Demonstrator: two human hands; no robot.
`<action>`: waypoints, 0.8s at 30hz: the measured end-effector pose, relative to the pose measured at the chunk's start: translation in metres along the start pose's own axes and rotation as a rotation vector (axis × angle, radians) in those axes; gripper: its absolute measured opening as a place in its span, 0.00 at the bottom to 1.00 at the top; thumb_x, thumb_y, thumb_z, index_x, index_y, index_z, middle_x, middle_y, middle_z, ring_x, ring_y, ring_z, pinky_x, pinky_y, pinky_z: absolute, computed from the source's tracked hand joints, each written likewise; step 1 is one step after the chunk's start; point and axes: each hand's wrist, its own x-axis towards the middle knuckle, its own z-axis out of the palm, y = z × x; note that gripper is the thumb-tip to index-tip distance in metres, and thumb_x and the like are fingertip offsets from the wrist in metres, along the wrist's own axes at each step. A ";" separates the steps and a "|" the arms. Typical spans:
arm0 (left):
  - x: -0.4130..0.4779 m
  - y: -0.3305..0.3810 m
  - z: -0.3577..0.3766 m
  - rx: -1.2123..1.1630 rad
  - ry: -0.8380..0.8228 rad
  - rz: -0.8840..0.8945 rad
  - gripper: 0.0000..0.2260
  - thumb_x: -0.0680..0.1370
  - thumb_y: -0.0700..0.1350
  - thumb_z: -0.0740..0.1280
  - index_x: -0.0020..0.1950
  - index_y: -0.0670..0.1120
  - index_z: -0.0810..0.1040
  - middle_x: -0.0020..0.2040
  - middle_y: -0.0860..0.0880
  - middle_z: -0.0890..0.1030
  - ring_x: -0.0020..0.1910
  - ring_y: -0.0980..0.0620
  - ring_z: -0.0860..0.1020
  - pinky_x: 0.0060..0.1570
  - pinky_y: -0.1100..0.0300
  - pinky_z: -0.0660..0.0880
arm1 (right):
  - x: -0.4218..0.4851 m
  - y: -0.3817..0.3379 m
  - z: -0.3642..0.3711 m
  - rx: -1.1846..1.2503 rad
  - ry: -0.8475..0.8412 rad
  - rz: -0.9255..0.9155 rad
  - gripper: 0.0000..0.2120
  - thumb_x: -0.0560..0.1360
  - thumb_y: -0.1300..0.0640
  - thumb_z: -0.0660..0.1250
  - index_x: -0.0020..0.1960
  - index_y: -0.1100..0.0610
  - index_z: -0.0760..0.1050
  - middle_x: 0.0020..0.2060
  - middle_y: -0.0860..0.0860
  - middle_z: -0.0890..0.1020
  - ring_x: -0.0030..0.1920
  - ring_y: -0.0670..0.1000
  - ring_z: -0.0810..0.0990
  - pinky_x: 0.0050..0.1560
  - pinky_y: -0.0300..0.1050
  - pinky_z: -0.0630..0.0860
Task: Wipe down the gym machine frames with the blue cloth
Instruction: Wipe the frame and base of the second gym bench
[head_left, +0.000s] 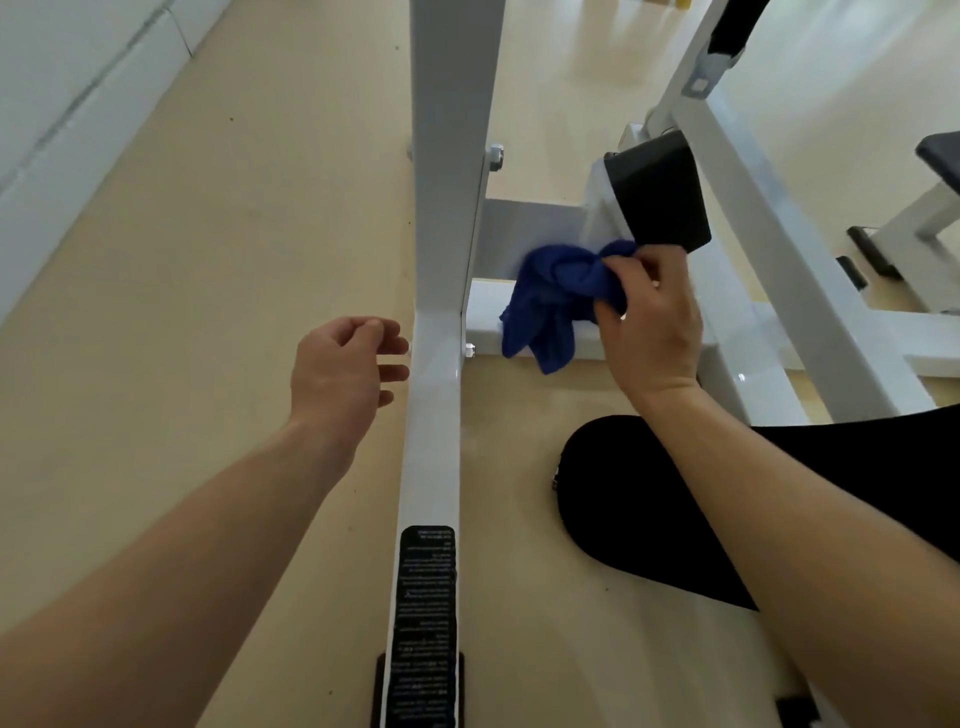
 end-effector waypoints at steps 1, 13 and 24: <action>0.000 0.000 -0.001 0.005 0.004 0.004 0.11 0.82 0.44 0.58 0.50 0.47 0.81 0.45 0.50 0.85 0.37 0.53 0.82 0.37 0.58 0.75 | -0.001 0.003 0.000 -0.027 -0.027 -0.023 0.13 0.76 0.55 0.70 0.59 0.60 0.78 0.57 0.57 0.77 0.51 0.58 0.79 0.50 0.48 0.77; 0.000 -0.007 0.016 0.353 -0.082 0.289 0.03 0.78 0.47 0.68 0.49 0.54 0.80 0.45 0.58 0.83 0.38 0.61 0.81 0.40 0.68 0.73 | -0.034 -0.003 0.007 0.150 -0.369 0.177 0.13 0.74 0.58 0.70 0.58 0.55 0.78 0.56 0.50 0.74 0.52 0.52 0.76 0.55 0.39 0.70; 0.001 -0.004 0.038 0.667 -0.341 0.461 0.05 0.72 0.49 0.72 0.46 0.53 0.78 0.46 0.55 0.78 0.44 0.56 0.76 0.40 0.70 0.67 | -0.032 -0.048 -0.036 0.443 -0.446 -0.068 0.13 0.67 0.48 0.71 0.49 0.50 0.72 0.50 0.45 0.81 0.46 0.45 0.78 0.45 0.44 0.77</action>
